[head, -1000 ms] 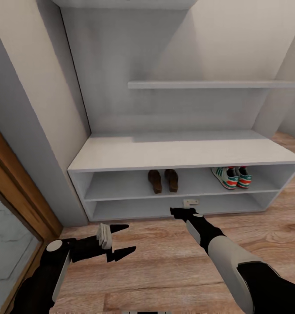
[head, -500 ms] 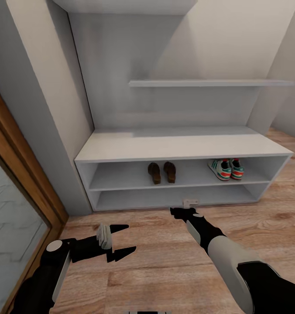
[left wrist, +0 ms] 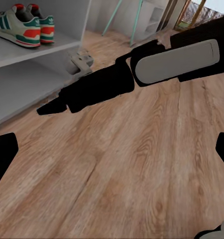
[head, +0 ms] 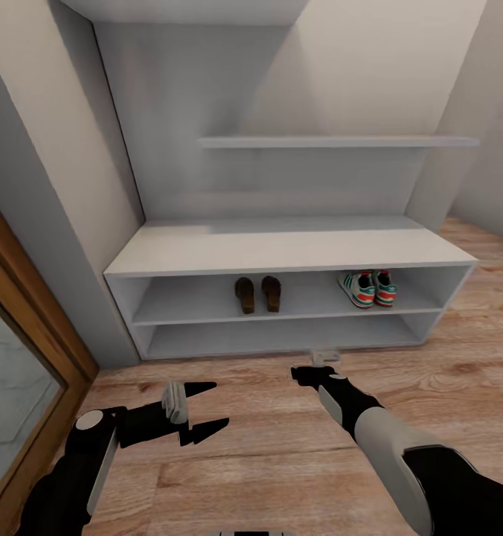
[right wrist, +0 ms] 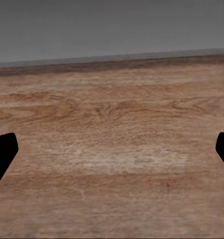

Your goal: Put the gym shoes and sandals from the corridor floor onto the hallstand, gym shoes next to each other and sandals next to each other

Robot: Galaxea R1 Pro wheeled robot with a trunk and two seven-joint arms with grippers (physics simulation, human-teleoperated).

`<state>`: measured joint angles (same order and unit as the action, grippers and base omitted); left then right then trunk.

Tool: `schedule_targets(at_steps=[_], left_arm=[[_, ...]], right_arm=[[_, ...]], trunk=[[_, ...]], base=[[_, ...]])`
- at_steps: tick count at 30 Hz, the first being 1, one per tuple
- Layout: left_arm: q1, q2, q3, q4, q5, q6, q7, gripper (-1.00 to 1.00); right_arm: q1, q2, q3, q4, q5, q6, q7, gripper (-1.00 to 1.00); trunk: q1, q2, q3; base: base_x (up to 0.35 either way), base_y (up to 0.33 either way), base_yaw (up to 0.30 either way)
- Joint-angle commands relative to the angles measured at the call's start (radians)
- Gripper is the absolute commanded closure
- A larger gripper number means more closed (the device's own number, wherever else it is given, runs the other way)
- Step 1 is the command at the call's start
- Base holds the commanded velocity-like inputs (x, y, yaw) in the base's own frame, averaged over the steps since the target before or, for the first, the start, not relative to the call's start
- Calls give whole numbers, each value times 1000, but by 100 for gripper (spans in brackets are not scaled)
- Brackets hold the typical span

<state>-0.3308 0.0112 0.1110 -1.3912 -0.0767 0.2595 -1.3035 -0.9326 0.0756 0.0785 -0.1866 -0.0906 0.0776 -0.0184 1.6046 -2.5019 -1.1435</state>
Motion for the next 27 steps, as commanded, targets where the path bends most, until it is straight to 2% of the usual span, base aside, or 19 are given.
schedule_targets(at_steps=[1,6,12,14,15,18,21,24,25,26,27], left_arm=[[-1,0,2,-2,-5,10,-4,-100],[-1,0,2,-2,-6,10,1,-100],[-1,0,9,-1,-6,10,4,-100],[0,0,53,-1,-7,10,4,-100],[1,0,106,0,-7,10,3,-100],[1,-1,157,0,-8,10,4,-100],[0,-1,178,0,-11,10,5,-100],[1,-1,237,0,-14,10,8,-100],[1,-1,270,0,-15,10,8,-100],[0,-2,320,0,-17,10,9,-100],[0,-2,335,0,-17,10,9,-100]], right_arm=[[0,0,8,10,-10,5,-2,-100],[0,-2,8,125,-12,-6,3,-100],[0,-2,7,144,-12,-8,4,-100],[0,-8,7,146,-13,-9,4,-100],[0,-23,6,146,-13,-10,5,-100],[0,-40,6,147,-14,-10,5,-100],[0,-48,6,147,-14,-14,5,-100],[1,-77,6,147,-16,-109,5,-100],[2,-87,6,147,-19,-153,5,-100],[4,-99,6,148,-27,-210,5,-100],[5,-102,6,148,-30,-224,5,-100]], trunk=[[0,0,-1],[0,0,-1],[0,0,-1],[0,0,-1],[0,0,-1],[0,0,-1],[0,0,-1],[0,0,-1],[0,0,-1],[0,0,-1],[0,0,-1]], base=[[0,-314,0],[0,-314,0],[0,-329,0],[0,-342,0],[0,-343,0],[0,-343,0],[0,-342,0],[0,-342,0],[13,-342,0],[43,-341,0],[49,-341,0]])
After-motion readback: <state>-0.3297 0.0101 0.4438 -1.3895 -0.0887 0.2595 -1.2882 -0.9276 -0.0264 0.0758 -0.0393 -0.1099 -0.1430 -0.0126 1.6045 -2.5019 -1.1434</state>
